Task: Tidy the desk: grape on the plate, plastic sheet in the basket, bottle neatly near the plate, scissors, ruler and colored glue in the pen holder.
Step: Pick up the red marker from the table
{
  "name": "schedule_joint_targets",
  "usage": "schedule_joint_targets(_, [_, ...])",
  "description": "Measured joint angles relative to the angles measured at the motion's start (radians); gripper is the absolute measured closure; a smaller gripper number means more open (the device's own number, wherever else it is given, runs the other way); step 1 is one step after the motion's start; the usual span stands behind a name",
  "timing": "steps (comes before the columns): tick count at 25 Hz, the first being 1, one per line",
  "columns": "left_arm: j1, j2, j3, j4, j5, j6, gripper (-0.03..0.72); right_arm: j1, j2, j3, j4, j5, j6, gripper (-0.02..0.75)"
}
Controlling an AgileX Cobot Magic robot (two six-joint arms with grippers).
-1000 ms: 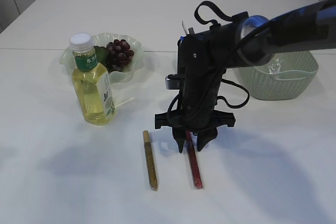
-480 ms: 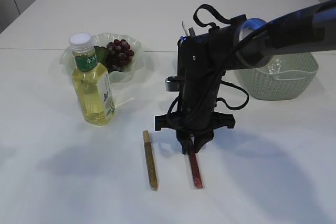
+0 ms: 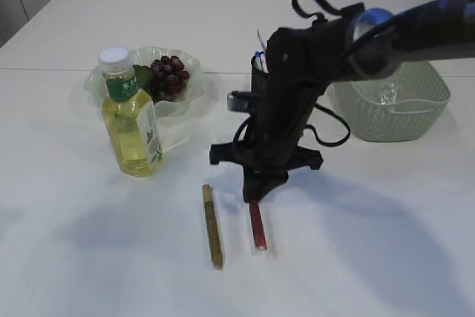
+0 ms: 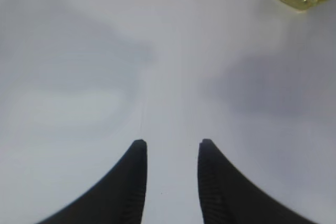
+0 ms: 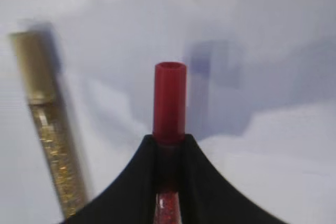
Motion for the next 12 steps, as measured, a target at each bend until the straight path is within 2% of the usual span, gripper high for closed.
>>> schedule_joint_targets(8, [0.000, 0.000, 0.000, 0.000, 0.000, 0.000, 0.446, -0.161, -0.092, -0.130, 0.330, -0.008, -0.353, 0.636])
schedule_joint_targets(12, [0.000, 0.000, 0.000, 0.000, 0.000, 0.000, 0.446, -0.237, -0.098, -0.221, 0.457, -0.018, -0.529, 0.636])
